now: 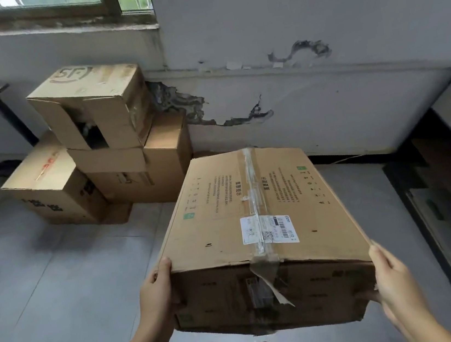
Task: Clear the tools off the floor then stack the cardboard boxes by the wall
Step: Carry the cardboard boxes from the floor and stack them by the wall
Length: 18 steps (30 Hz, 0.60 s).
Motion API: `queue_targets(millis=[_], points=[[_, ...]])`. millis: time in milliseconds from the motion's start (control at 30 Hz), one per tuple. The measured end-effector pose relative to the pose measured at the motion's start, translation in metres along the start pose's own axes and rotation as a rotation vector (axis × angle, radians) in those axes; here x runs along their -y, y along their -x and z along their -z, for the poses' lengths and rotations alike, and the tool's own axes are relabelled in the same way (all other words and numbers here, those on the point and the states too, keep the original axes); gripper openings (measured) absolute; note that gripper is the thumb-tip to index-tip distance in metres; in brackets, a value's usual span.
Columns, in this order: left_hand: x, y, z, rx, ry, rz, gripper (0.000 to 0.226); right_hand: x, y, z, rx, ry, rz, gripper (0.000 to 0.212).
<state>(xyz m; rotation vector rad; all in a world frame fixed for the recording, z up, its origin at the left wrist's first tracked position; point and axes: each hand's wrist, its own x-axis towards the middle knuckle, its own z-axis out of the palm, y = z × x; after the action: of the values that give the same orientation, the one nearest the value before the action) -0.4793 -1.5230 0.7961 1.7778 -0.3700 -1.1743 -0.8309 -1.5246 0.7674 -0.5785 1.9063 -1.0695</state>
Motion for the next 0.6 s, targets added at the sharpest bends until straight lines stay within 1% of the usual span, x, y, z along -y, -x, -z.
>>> queue_targets(millis=[100,200,400,600], points=[[-0.023,-0.040,-0.028,0.005,0.011,0.010,0.023,0.030,-0.040,-0.030,-0.001,-0.002,0.006,0.044],[-0.045,-0.090,-0.052,0.018,0.013,0.034,0.018,0.055,-0.079,-0.067,-0.005,-0.020,-0.017,0.042],[-0.093,-0.220,-0.093,0.039,-0.024,0.087,0.015,0.095,-0.155,-0.168,-0.051,-0.028,-0.068,0.040],[-0.127,-0.349,-0.141,0.024,-0.031,0.156,0.023,0.120,-0.239,-0.263,-0.088,-0.003,-0.105,0.038]])
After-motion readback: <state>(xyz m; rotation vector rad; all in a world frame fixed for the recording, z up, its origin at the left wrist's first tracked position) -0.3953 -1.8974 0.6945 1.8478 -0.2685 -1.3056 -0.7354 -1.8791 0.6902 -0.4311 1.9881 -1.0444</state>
